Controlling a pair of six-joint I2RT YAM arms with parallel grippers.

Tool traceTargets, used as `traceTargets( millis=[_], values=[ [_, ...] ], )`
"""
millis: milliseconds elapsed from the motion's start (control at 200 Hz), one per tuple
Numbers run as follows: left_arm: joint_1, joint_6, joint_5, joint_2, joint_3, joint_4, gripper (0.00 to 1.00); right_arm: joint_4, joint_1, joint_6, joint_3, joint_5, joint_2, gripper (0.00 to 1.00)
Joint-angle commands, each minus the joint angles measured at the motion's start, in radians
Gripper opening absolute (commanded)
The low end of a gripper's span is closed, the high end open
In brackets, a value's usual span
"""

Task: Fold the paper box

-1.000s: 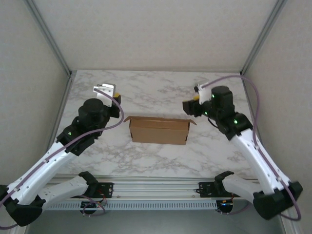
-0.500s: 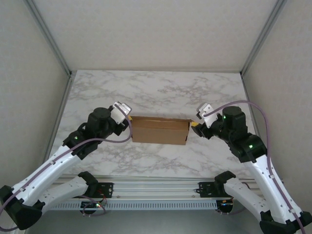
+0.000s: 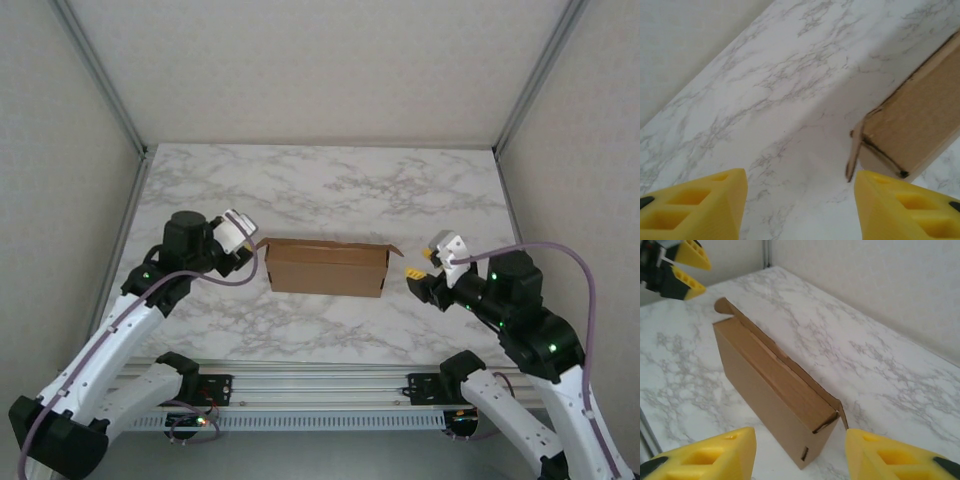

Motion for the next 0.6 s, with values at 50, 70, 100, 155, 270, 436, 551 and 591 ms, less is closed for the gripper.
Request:
traceTargets(
  millis=[50, 70, 100, 155, 270, 436, 551, 591],
  values=[
    [0.064, 0.076, 0.224, 0.033, -0.011, 0.04, 0.58, 0.018, 0.028, 0.065, -0.044, -0.05, -0.057, 0.51],
    [0.071, 0.076, 0.241, 0.039, -0.015, 0.053, 0.58, 0.018, 0.03, 0.068, -0.047, -0.053, -0.063, 0.51],
    [0.08, 0.077, 0.271, 0.053, -0.015, 0.065, 0.58, 0.016, 0.037, 0.068, -0.053, -0.055, -0.073, 0.51],
    [0.095, 0.08, 0.327, 0.084, -0.001, 0.072, 0.57, 0.014, 0.047, 0.061, -0.062, -0.053, -0.087, 0.51],
    [0.097, 0.099, 0.378, 0.143, 0.045, 0.041, 0.57, -0.011, 0.072, 0.018, -0.076, -0.006, -0.103, 0.52],
    [0.099, 0.127, 0.359, 0.163, 0.05, 0.008, 0.56, -0.015, 0.088, -0.005, -0.099, 0.029, -0.131, 0.53],
    [0.102, 0.123, 0.336, 0.149, 0.015, 0.043, 0.56, -0.004, 0.089, -0.001, -0.113, 0.025, -0.132, 0.53],
    [0.102, 0.125, 0.332, 0.15, 0.007, 0.05, 0.55, 0.002, 0.088, -0.002, -0.118, 0.025, -0.132, 0.53]
  ],
)
